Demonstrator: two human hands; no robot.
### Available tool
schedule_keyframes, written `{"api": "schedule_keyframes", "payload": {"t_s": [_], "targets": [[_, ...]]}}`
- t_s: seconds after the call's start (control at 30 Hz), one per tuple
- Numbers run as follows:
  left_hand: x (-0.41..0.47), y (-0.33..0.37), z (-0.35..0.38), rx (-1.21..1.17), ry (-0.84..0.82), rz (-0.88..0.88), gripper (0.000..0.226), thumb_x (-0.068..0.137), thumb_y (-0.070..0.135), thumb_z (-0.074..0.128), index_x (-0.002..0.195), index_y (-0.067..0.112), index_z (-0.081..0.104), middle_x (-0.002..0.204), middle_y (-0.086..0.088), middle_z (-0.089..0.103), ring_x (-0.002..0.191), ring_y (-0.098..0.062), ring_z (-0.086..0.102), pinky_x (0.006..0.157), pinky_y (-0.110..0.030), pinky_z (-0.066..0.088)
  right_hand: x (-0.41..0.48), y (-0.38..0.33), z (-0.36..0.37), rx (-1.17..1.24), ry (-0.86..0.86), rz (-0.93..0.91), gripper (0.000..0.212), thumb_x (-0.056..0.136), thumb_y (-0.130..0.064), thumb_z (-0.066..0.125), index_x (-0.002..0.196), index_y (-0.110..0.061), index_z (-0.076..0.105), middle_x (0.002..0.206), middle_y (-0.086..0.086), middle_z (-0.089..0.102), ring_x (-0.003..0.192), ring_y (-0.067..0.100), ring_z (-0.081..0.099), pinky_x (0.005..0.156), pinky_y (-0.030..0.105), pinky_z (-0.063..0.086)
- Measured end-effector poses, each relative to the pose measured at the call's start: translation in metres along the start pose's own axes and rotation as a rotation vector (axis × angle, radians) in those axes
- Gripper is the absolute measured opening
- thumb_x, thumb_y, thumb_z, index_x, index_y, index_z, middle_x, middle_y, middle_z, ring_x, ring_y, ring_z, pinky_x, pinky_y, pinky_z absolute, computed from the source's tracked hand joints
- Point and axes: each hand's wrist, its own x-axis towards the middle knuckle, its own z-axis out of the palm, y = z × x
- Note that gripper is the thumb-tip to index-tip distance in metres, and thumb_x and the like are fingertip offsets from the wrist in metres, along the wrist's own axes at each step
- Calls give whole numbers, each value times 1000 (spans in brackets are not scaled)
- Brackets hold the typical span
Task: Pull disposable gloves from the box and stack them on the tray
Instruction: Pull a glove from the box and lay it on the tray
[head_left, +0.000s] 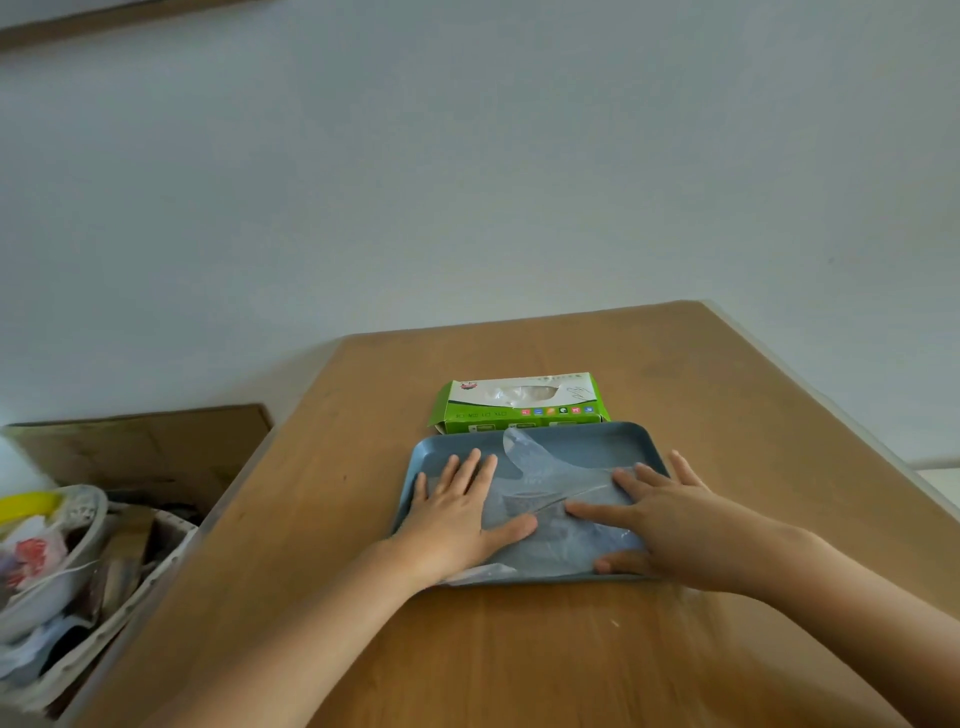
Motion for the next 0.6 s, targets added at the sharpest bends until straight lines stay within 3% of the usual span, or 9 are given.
{"api": "schedule_keyframes", "payload": {"t_s": [0.1, 0.17, 0.23, 0.3, 0.37, 0.47, 0.53, 0.6], "targets": [[-9, -8, -5, -50, -81, 49, 111, 72, 85, 32, 149, 26, -23, 155, 2, -29, 143, -19, -26, 118, -47, -12, -2, 6, -11, 27, -81, -13, 64, 87, -72, 28, 143, -57, 3, 159, 5, 13, 146, 28, 4, 114, 57, -2], [-12, -11, -13, -15, -140, 58, 118, 70, 84, 43, 148, 25, -24, 154, 2, -31, 143, -20, -26, 118, -47, -11, -3, 12, -30, 131, -131, -37, 63, 85, -71, 36, 143, -54, 21, 159, 0, 15, 146, 25, 8, 116, 54, 4], [-12, -11, -27, 20, -138, 45, 119, 69, 84, 44, 150, 23, -19, 157, 1, -25, 145, -20, -21, 119, -45, -9, 7, 22, -50, 305, -45, -50, 53, 86, -66, 45, 134, -45, 48, 154, -7, 29, 141, 16, 28, 114, 39, 21], [-5, -11, -47, -43, -55, 30, 115, 67, 84, 34, 153, 20, -7, 160, -1, -11, 148, -22, -8, 120, -44, -4, 28, 33, -66, 452, 180, -30, 37, 89, -53, 55, 119, -33, 65, 135, -10, 54, 119, 8, 50, 97, 24, 36], [11, -15, -68, -171, 70, 21, 111, 66, 82, 24, 154, 16, 7, 161, -4, 7, 148, -23, 12, 120, -45, 9, 61, 44, -76, 528, 381, 16, 24, 91, -35, 61, 111, -25, 70, 114, -6, 66, 104, 10, 60, 81, 21, 38], [48, -21, -84, -325, 183, -1, 83, 88, 67, 30, 152, 15, 19, 159, -4, 21, 144, -22, 24, 118, -38, 20, 113, 50, -81, 551, 481, 19, 20, 90, -14, 62, 107, -17, 72, 106, 0, 70, 95, 11, 63, 76, 16, 36], [73, -23, -86, -314, 196, -11, 71, 96, 51, 43, 152, 15, 20, 158, -5, 23, 144, -21, 26, 116, -34, 22, 139, 47, -78, 507, 453, -6, 21, 87, -14, 66, 107, -17, 73, 111, 4, 67, 98, 13, 60, 78, 16, 35], [90, -23, -82, -297, 155, -14, 77, 93, 50, 52, 153, 16, 18, 159, -5, 22, 144, -22, 26, 115, -35, 24, 156, 42, -71, 452, 409, -33, 25, 84, -25, 71, 109, -20, 72, 111, 4, 60, 105, 18, 55, 85, 22, 35]]}}
